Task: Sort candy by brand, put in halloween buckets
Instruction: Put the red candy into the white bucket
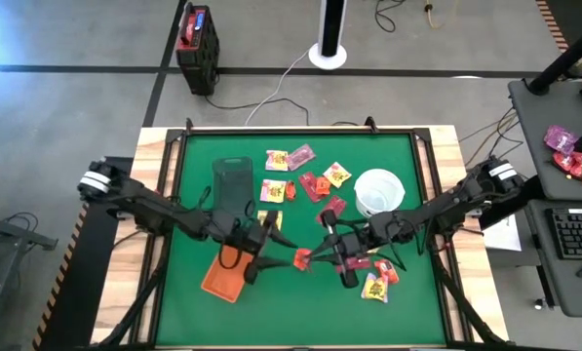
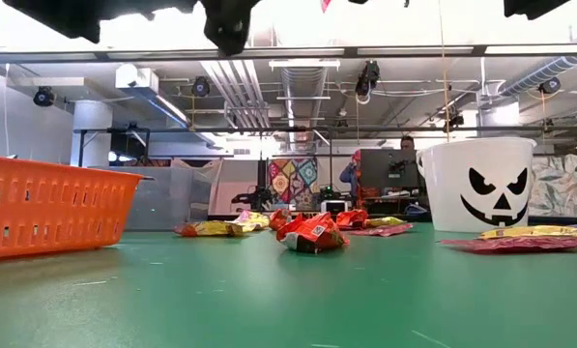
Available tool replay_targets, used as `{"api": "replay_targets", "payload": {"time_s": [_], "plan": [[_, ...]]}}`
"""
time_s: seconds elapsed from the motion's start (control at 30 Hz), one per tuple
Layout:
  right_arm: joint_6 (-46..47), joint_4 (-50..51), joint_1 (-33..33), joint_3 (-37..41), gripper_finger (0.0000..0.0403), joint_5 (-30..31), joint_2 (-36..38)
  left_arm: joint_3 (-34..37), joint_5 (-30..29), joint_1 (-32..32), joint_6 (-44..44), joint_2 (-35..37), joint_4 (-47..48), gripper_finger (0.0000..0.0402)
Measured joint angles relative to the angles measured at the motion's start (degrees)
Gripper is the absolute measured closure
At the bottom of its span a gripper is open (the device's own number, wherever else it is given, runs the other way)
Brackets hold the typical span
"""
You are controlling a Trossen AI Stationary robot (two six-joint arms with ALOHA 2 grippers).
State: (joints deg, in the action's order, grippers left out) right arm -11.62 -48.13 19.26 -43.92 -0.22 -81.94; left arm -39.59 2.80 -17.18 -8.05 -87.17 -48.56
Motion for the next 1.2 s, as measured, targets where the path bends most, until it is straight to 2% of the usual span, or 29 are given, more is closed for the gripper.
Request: {"api": "replay_targets", "payload": {"time_s": [0.13, 0.3, 0.6, 0.67, 0.73, 0.77, 0.83, 0.9, 0.97, 1.03, 1.07, 1.13, 1.2], "plan": [[-1.07, -0.37, -0.17, -0.72, 0.0394, -0.25, -0.27, 0.00, 1.01, 0.10, -0.62, -3.45, -6.50, 0.0169], [-1.42, -0.33, -0.17, -1.33, 0.0394, -0.25, -0.48, -0.23, 0.85, 1.00, -1.69, -6.96, -12.78, 0.0166], [-1.20, -0.11, -0.17, -1.43, 0.0394, -1.32, -0.46, -0.42, 0.83, 1.63, -2.37, -7.69, -12.81, 0.0166], [-0.52, 3.15, -0.16, -1.43, 0.0394, -0.47, 1.12, -0.19, 0.92, 1.67, -2.23, -6.87, -10.22, 0.0166], [2.21, 12.43, -0.06, -2.49, 0.0394, 6.75, 4.79, 0.04, 0.91, 1.97, -2.11, -3.87, -2.20, 0.0166], [3.74, 19.77, 0.16, -3.88, 0.0394, 12.78, 7.09, 0.04, 0.75, 2.15, -2.35, -1.62, 3.64, 0.0166], [9.48, 38.69, 0.84, -7.41, 0.0394, 29.26, 10.57, -0.11, -1.31, 2.39, -4.47, 3.86, 16.03, 0.0166], [21.15, 60.95, 0.90, -12.04, 0.0394, 48.77, 11.78, -0.38, -5.81, 2.38, -6.16, 9.09, 27.70, 0.0166], [35.01, 82.99, -0.10, -16.52, 0.0394, 58.16, 11.85, -0.79, -11.51, 2.14, -6.61, 13.70, 35.51, 0.0166], [52.83, 99.35, -1.92, -20.44, 0.0394, 61.99, 11.59, -0.81, -16.30, 2.02, -6.63, 17.71, 39.16, 0.0166], [61.04, 106.90, -3.16, -21.84, 0.0394, 62.01, 11.42, -0.81, -18.32, 2.02, -6.47, 19.28, 39.76, 0.0167], [73.83, 118.79, -5.57, -23.24, 0.0394, 58.89, 10.04, -0.80, -20.79, 2.06, -5.41, 21.92, 41.62, 0.0167], [82.14, 125.84, -7.63, -23.22, 0.0394, 55.10, 8.91, -0.79, -21.11, 2.06, -4.48, 23.62, 41.96, 0.0167]]}}
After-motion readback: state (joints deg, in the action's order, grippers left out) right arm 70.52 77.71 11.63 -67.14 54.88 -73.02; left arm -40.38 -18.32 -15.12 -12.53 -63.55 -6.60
